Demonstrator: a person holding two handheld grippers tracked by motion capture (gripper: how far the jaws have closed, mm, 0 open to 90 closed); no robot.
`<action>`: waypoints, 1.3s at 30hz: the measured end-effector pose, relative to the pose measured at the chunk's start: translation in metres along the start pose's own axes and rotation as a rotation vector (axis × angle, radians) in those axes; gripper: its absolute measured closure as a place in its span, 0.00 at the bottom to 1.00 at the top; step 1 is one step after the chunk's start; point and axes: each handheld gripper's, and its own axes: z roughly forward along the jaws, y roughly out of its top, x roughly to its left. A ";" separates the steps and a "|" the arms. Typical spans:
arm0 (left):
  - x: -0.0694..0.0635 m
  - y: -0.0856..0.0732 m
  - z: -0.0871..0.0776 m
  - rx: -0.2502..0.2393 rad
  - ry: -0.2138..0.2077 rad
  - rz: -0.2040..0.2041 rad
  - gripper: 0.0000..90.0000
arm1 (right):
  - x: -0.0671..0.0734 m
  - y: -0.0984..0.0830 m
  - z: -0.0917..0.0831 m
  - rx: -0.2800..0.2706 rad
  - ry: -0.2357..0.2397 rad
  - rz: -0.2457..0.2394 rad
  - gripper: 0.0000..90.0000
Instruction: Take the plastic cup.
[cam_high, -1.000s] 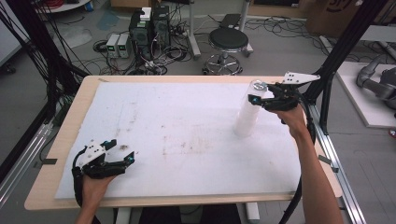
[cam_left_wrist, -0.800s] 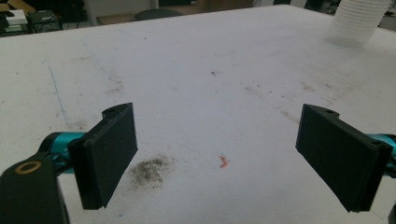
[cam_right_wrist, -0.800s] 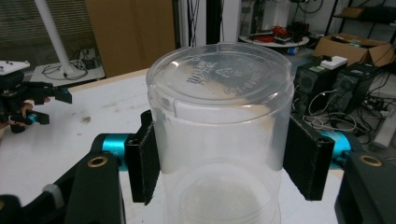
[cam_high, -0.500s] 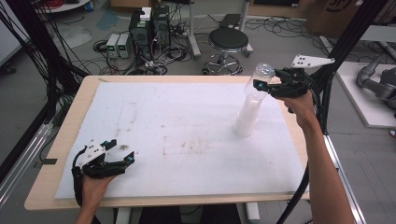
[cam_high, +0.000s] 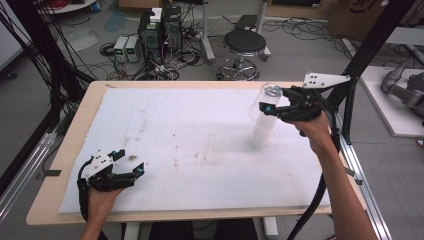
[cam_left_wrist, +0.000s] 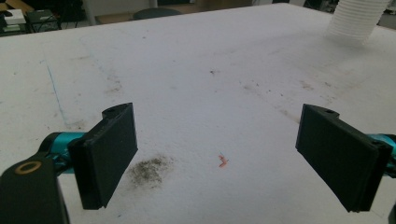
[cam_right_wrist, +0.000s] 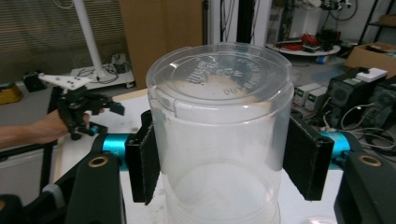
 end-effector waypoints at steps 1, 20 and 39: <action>0.000 0.000 0.000 0.001 0.000 0.000 0.14 | 0.006 -0.003 0.002 0.000 0.009 0.002 0.41; 0.000 0.000 0.001 0.012 -0.005 0.003 0.14 | 0.087 -0.055 0.068 0.082 0.194 -0.007 0.41; -0.001 0.000 0.001 0.009 -0.008 0.014 0.14 | 0.092 -0.069 0.085 0.061 0.238 0.010 0.41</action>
